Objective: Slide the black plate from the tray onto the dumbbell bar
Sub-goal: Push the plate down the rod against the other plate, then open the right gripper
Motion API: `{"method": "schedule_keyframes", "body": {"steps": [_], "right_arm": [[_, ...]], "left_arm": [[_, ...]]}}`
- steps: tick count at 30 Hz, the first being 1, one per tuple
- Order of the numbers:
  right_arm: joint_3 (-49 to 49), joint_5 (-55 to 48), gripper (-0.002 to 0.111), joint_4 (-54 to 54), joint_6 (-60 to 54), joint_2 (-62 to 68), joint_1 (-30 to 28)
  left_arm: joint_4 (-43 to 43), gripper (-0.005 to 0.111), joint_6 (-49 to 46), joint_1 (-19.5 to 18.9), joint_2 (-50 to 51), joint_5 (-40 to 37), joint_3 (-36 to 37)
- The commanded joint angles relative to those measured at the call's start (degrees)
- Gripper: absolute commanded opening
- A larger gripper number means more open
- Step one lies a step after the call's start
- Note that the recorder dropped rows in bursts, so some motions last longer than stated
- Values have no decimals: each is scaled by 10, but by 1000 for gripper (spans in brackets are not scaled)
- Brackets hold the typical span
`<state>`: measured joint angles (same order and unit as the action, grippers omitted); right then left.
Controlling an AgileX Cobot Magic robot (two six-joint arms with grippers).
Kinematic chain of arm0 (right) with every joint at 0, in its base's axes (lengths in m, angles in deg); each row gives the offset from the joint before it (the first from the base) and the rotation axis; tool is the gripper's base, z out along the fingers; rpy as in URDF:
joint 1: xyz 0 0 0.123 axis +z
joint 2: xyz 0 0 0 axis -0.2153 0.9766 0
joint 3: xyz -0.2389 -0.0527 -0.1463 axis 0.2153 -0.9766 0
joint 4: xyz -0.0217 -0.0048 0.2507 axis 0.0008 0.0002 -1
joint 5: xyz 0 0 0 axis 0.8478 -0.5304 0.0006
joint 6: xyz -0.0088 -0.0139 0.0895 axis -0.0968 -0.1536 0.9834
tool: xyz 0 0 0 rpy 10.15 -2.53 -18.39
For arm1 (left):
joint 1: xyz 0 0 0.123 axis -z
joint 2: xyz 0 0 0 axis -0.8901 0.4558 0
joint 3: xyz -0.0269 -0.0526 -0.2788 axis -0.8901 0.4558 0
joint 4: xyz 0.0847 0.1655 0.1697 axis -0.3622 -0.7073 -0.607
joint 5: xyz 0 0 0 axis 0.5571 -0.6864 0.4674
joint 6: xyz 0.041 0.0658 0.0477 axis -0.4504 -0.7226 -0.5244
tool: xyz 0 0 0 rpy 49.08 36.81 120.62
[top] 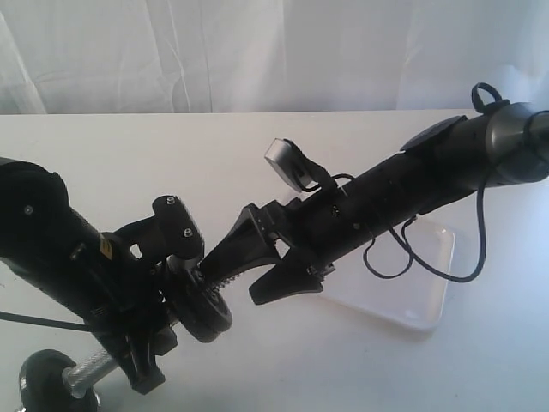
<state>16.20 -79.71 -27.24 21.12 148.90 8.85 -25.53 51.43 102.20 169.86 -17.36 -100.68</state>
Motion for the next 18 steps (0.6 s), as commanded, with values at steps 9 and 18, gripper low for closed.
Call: {"method": "schedule_keyframes", "body": {"steps": [9,18], "right_arm": [[8,-7,102,32,5,-6,-95],[28,-7,32,31,90,-6,-148]], "left_arm": [[27,0,3,2,-30,33,-14],[27,0,3,2,-15,32,-14]]}}
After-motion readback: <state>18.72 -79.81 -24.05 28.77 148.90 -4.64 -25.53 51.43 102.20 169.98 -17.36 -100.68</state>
